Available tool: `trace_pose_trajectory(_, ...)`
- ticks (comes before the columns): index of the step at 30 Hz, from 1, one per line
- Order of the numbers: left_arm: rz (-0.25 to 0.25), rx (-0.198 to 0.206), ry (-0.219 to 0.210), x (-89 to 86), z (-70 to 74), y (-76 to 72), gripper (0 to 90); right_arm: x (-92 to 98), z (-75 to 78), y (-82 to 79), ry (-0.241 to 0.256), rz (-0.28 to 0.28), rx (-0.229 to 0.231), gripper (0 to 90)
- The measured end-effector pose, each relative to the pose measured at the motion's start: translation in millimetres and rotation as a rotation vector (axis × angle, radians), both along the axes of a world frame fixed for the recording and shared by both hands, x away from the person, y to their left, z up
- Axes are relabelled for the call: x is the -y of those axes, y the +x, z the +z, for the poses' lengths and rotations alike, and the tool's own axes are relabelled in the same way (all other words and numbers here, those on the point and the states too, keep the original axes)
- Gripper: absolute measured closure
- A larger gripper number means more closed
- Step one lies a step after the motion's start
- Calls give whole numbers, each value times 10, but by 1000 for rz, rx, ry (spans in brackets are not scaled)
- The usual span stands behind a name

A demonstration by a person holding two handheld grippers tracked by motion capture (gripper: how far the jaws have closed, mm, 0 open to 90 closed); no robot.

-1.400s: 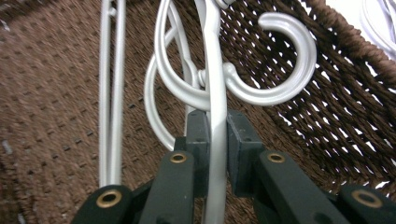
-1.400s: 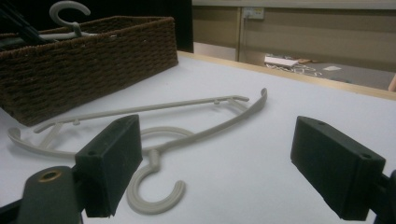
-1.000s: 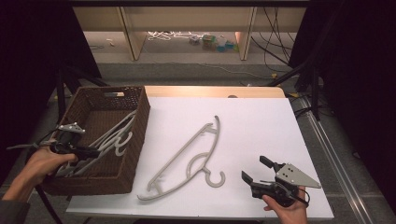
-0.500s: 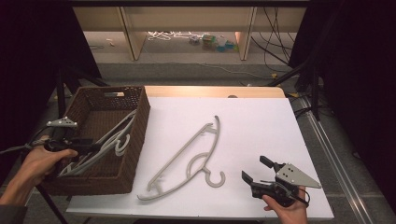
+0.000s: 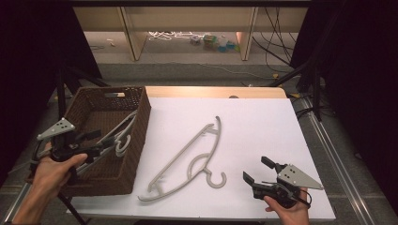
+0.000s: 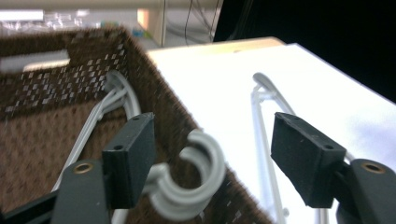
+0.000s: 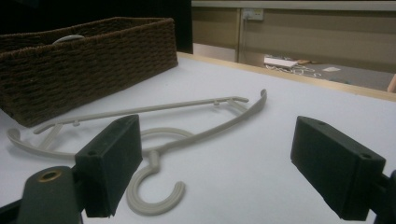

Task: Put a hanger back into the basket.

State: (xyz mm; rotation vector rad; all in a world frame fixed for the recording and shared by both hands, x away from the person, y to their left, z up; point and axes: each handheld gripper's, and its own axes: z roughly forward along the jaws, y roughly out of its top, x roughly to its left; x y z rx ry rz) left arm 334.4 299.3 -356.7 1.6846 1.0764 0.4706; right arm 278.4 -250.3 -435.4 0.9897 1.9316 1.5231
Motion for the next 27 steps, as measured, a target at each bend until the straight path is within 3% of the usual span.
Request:
trace_pose_trajectory(3, -7, 50, -9, 98, -15, -66, 275, 1, 1, 2, -1, 0, 2, 173)
trace_pose_trajectory(9, -48, 84, -76, 315, -46, -155, 190, 9, -1, 16, -11, 2, 28, 173)
trace_pose_trajectory(14, -67, 121, -104, 515, -77, -220, 190, 3, -6, 21, 1, 0, 39, 173)
trace_pose_trajectory(22, -125, 133, -110, 749, -182, -280, 189, 4, -2, 20, -1, 1, 41, 171)
trace_pose_trajectory(27, -129, 124, -108, 826, -264, -304, 189, 7, -1, 19, 0, 2, 40, 168)
